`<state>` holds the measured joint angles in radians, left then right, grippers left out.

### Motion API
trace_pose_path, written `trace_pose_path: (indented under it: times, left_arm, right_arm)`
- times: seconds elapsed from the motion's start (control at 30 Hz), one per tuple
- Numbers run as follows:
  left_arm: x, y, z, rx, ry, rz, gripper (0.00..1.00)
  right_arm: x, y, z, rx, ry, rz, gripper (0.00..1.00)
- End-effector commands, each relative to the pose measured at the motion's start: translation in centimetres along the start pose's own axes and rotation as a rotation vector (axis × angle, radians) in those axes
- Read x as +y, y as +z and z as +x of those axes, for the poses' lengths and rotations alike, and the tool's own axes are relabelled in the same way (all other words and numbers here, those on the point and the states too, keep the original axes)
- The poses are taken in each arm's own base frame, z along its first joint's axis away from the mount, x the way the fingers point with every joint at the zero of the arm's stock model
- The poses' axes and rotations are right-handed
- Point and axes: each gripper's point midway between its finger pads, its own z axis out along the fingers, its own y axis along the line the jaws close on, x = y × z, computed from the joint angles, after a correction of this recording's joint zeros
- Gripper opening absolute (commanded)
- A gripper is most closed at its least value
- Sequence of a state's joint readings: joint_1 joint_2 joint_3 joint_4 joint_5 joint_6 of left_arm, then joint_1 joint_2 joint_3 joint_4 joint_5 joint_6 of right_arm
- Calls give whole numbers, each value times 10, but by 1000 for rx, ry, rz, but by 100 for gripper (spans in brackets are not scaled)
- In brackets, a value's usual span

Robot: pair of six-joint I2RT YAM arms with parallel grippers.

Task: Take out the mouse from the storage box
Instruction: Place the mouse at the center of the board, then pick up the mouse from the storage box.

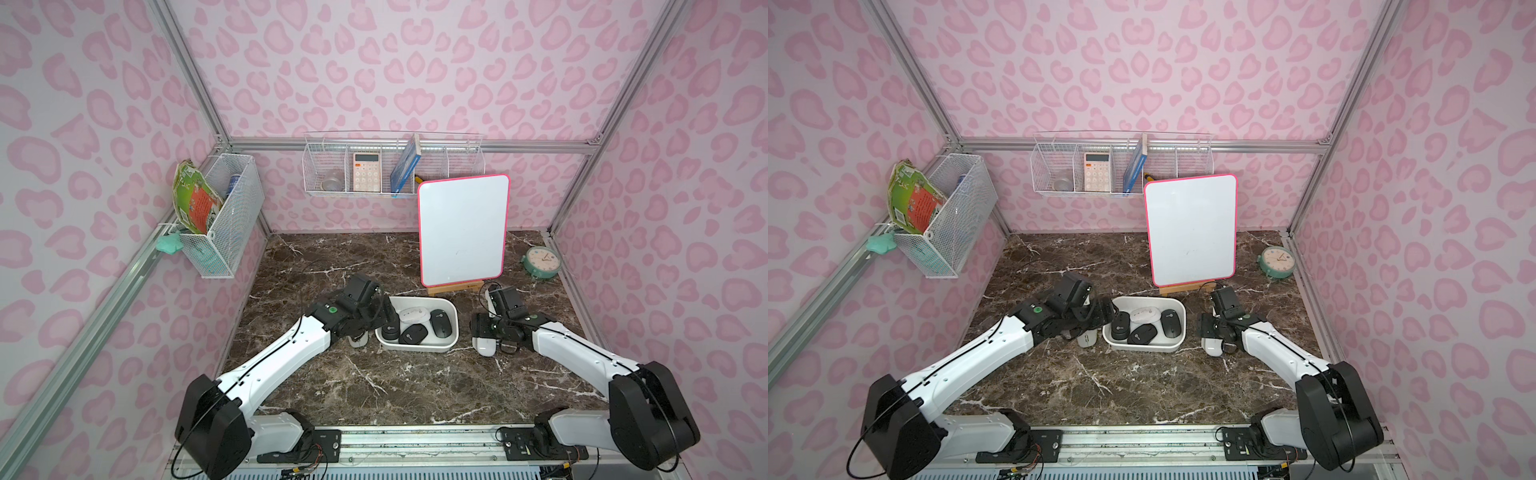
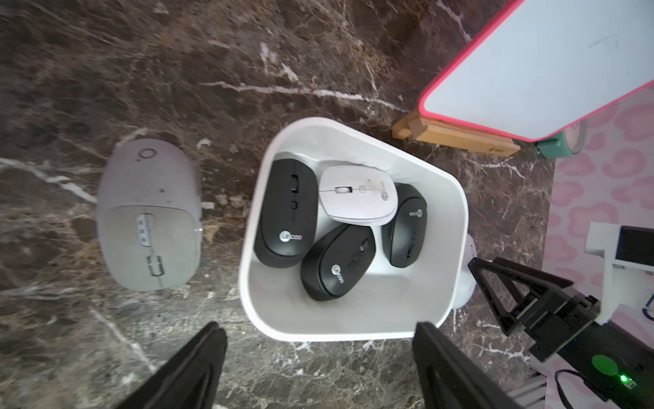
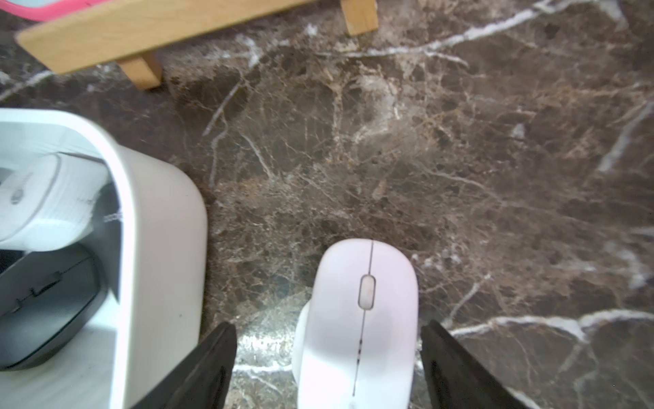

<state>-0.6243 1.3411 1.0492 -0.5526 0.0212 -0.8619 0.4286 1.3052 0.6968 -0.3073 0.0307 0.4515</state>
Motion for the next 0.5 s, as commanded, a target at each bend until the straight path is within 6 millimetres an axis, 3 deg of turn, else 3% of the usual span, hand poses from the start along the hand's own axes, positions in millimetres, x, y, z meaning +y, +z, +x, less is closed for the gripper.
trace_pose_path:
  times: [0.0, 0.2, 0.47]
  left_arm:
    - [-14, 16, 6, 43, 2, -11, 87]
    - [-28, 53, 18, 125, -25, -29, 84]
    - [-36, 91, 20, 153, -80, -39, 81]
  right_arm:
    - [12, -7, -10, -65, -28, -24, 85]
    - [26, -16, -13, -113, -66, -46, 85]
    - [27, -21, -12, -132, -77, -62, 85]
